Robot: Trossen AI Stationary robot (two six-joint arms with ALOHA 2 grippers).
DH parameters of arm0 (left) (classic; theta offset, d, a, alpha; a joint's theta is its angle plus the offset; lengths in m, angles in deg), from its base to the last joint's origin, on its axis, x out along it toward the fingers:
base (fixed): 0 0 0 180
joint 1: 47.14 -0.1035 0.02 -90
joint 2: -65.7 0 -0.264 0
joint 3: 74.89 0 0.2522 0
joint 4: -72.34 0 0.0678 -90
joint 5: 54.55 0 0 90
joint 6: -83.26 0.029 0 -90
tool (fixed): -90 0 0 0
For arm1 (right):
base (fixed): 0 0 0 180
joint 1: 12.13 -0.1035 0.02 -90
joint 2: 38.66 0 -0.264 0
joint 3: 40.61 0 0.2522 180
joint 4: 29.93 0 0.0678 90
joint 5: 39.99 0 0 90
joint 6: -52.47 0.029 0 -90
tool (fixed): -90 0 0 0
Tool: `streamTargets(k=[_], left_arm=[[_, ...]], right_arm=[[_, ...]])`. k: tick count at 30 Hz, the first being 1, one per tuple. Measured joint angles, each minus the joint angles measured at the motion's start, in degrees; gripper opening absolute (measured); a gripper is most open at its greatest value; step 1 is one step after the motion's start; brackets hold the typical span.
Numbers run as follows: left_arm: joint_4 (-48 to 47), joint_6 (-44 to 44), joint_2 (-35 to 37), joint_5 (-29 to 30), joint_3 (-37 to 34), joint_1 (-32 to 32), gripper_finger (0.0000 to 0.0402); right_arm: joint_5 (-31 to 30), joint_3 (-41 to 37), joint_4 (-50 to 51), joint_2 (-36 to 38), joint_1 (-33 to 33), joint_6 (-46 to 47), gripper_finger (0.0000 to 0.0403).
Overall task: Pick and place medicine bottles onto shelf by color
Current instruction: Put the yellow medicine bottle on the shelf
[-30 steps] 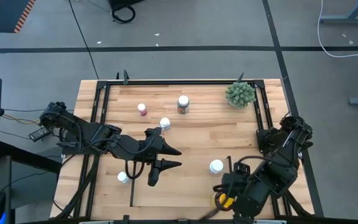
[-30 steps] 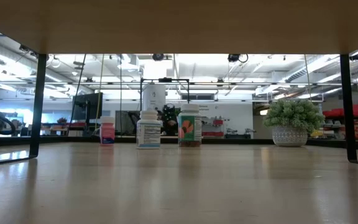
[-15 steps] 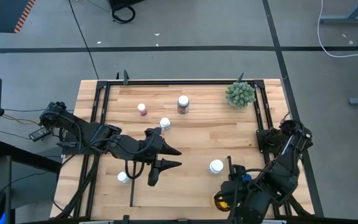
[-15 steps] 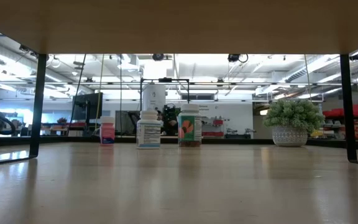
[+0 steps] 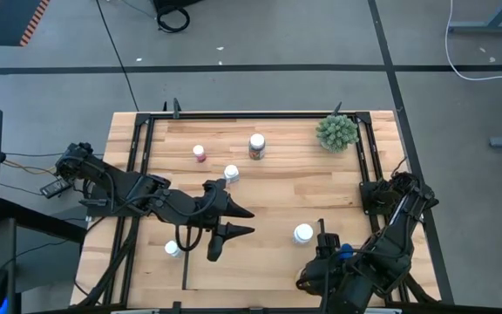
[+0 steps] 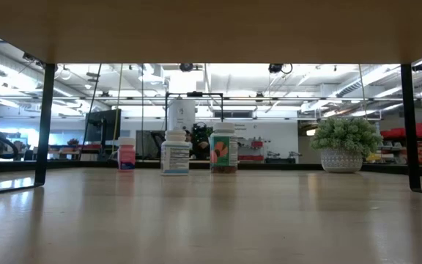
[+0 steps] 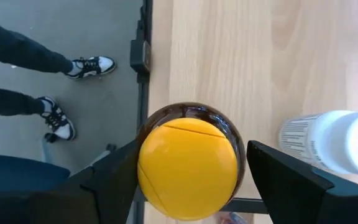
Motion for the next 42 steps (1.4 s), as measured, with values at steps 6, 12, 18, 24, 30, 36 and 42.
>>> streamTargets(k=[6, 12, 18, 24, 30, 36, 42], left_arm=[[0.00, -0.09, 0.00, 0.02, 0.00, 0.00, 0.0172], [0.01, -0.15, 0.00, 0.02, 0.00, 0.00, 0.0172], [0.02, -0.13, 0.00, 0.04, 0.00, 0.00, 0.0172], [0.02, -0.19, 0.00, 0.02, 0.00, 0.00, 0.0172], [0.02, -0.20, 0.00, 0.03, 0.00, 0.00, 0.0172], [0.02, -0.20, 0.00, 0.02, 0.00, 0.00, 0.0172], [0.02, 0.05, 0.00, 0.04, 0.00, 0.00, 0.0172]], right_arm=[[-0.15, 0.00, 0.62, 0.00, 0.01, -1.14, 0.0284], [-1.22, 0.00, 0.64, 0.00, 0.49, -3.23, 0.0244], [-1.22, 0.00, 0.30, 0.00, 2.58, -4.34, 0.0232], [-0.91, 0.00, -0.83, -0.02, 4.06, -5.72, 0.0240], [1.26, 0.00, -1.01, -0.02, 3.03, -5.89, 0.0239], [1.21, 0.02, -1.06, 0.00, 2.95, -5.29, 0.0246], [0.50, 0.02, -1.03, 0.00, 3.06, -4.51, 0.0246]])
